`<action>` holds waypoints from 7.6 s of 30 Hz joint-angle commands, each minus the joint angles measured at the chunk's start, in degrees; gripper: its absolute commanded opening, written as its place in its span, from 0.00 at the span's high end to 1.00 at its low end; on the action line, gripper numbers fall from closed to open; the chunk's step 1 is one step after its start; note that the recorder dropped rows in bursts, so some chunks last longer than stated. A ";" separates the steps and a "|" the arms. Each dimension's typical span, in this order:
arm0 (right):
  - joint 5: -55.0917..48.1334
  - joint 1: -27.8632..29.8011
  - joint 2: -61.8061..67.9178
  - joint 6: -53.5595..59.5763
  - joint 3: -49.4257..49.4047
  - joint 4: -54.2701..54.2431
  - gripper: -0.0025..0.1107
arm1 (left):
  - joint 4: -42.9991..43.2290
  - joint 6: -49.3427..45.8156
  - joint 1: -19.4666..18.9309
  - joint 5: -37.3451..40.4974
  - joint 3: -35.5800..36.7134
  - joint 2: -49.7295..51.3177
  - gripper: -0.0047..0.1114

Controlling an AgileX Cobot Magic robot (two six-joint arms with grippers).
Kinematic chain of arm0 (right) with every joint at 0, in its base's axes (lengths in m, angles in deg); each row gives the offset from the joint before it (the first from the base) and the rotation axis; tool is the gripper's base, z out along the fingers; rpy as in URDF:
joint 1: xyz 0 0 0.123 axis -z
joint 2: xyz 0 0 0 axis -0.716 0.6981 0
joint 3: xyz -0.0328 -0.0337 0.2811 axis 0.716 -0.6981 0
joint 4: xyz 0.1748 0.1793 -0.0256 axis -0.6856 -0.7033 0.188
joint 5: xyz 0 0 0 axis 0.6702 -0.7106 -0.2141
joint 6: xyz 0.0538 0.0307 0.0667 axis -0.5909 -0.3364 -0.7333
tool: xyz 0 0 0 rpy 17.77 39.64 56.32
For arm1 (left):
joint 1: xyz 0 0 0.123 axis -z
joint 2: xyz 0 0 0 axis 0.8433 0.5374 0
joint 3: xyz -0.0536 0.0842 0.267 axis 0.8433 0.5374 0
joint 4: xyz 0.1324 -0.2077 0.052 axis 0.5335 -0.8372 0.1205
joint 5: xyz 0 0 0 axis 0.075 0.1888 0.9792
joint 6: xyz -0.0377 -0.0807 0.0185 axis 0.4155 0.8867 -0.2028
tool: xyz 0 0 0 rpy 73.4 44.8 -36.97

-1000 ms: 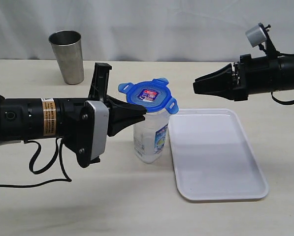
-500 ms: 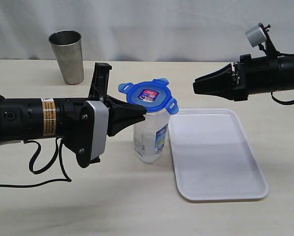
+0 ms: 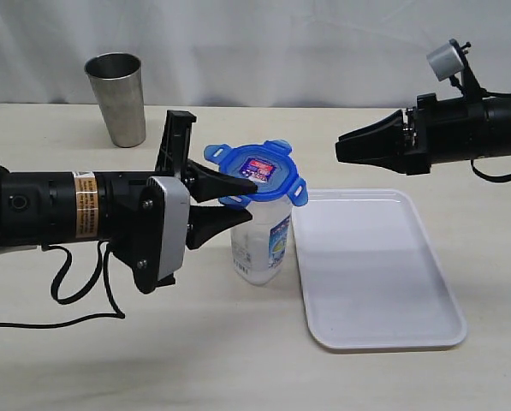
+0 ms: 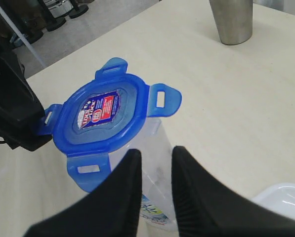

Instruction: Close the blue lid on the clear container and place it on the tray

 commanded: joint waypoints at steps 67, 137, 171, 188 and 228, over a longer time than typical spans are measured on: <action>15.21 -7.68 -9.01 -16.81 -0.14 11.28 0.94 | 7.97 77.45 -13.17 7.03 -14.62 3.66 0.96; 28.38 -23.85 -5.28 -14.21 1.50 6.86 0.94 | -5.52 42.74 -13.15 -24.83 3.10 22.28 0.68; 28.39 -23.85 -5.28 -14.32 1.50 6.76 0.94 | -12.95 50.91 -0.56 -14.32 -14.04 32.17 0.40; 25.58 -23.85 -7.65 -21.48 4.53 7.49 0.69 | -9.79 50.46 -1.74 -10.42 -14.04 32.17 0.96; 5.99 -22.06 2.74 -65.46 20.09 31.14 0.63 | 22.41 60.20 -11.89 -20.26 -20.26 32.17 0.96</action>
